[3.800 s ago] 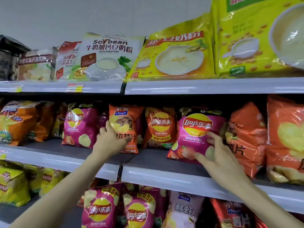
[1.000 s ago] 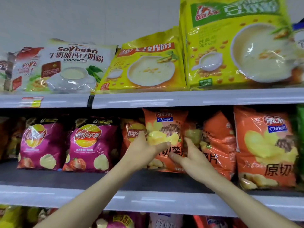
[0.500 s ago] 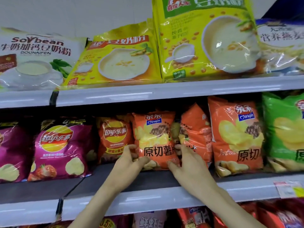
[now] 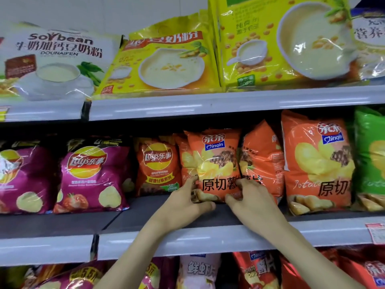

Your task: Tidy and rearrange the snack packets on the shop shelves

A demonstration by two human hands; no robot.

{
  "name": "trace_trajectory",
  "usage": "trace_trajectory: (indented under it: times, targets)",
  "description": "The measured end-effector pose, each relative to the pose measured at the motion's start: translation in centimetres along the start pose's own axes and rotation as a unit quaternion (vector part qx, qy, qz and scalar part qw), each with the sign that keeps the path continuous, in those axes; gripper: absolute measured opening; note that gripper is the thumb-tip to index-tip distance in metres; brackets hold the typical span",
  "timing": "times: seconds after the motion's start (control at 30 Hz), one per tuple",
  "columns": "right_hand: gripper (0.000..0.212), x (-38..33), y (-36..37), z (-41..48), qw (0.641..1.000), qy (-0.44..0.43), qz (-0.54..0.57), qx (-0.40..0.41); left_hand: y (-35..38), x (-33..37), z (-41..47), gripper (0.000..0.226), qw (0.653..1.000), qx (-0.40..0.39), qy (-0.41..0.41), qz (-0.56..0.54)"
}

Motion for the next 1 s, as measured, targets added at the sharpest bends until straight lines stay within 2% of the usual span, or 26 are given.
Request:
trace_trajectory:
  times: [0.13, 0.3, 0.43, 0.53, 0.63, 0.77, 0.9, 1.0]
  targets:
    - [0.062, -0.3, -0.1, -0.4, 1.000, 0.001, -0.008, 0.000, -0.2, 0.2, -0.2, 0.081, 0.999, 0.014, 0.012, 0.031]
    - [0.051, -1.3, -0.4, -1.1, 0.999, -0.006, -0.044, -0.005, -0.6, 0.6, -0.3, 0.044, 0.992, 0.056, 0.009, 0.110]
    - [0.051, -1.4, -0.8, -1.3, 0.999, -0.015, -0.048, 0.000, -1.5, 2.0, -1.4, 0.010, 0.986, 0.068, 0.007, 0.149]
    - [0.057, -1.6, -1.6, -1.5, 0.999, -0.023, -0.025, 0.001, -3.5, 2.8, -3.2, 0.015, 0.987, 0.078, -0.007, 0.138]
    - [0.057, -2.1, -2.8, -2.5, 0.997, -0.061, -0.037, 0.010, -6.6, 3.0, -6.1, 0.038, 0.977, 0.130, 0.021, 0.169]
    - [0.045, -3.4, -3.5, -6.2, 0.990, -0.133, -0.035, 0.041, -8.0, 2.3, -12.0, 0.030, 0.970, 0.178, 0.065, 0.156]
    - [0.046, -5.4, -2.1, -11.6, 0.974, -0.218, -0.044, 0.051, -5.4, 0.1, -16.6, 0.030, 0.957, 0.186, 0.045, 0.216]
    - [0.042, -5.5, -0.8, -15.3, 0.964, -0.258, -0.011, 0.067, -2.6, -0.8, -19.6, 0.027, 0.964, 0.179, 0.058, 0.187]
Point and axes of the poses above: each hand's wrist, its own z-axis towards the middle knuckle, its own y-axis out of the palm, x = y × z, the point moved 7 cm from there along z, towards the middle knuckle, and after that the axes turned 4 degrees about -y, right-handed, at the moved point
